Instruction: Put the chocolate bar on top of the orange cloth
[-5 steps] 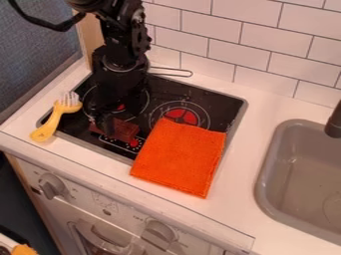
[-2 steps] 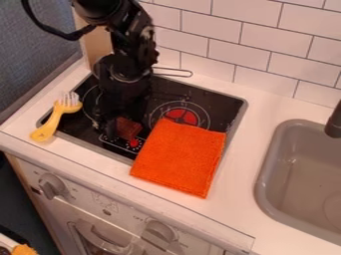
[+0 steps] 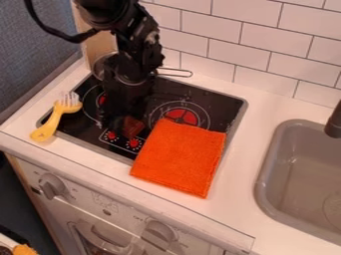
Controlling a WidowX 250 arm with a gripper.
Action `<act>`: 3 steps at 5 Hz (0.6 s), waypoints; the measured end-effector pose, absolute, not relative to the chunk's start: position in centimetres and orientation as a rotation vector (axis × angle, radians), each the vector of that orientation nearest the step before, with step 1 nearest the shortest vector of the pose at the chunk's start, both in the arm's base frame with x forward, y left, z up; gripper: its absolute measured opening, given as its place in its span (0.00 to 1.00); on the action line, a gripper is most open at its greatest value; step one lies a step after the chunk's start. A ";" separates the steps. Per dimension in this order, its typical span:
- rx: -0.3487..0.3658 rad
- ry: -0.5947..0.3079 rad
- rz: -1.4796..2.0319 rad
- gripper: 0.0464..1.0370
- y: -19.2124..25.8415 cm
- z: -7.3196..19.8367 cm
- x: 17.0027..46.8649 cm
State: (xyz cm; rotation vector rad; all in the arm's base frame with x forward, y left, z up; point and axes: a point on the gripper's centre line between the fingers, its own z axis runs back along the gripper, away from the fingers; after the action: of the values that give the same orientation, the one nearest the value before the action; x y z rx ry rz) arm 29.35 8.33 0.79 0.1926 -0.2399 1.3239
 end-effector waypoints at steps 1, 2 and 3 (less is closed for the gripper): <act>0.194 -0.241 1.320 0.55 8.3 0.8 29.2; 0.191 -0.241 1.312 0.55 8.3 0.9 28.9; 0.192 -0.254 1.297 0.55 8.4 1.1 28.8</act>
State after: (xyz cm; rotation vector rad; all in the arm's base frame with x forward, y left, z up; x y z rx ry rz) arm 28.84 8.42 1.15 0.1915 -0.2538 1.2971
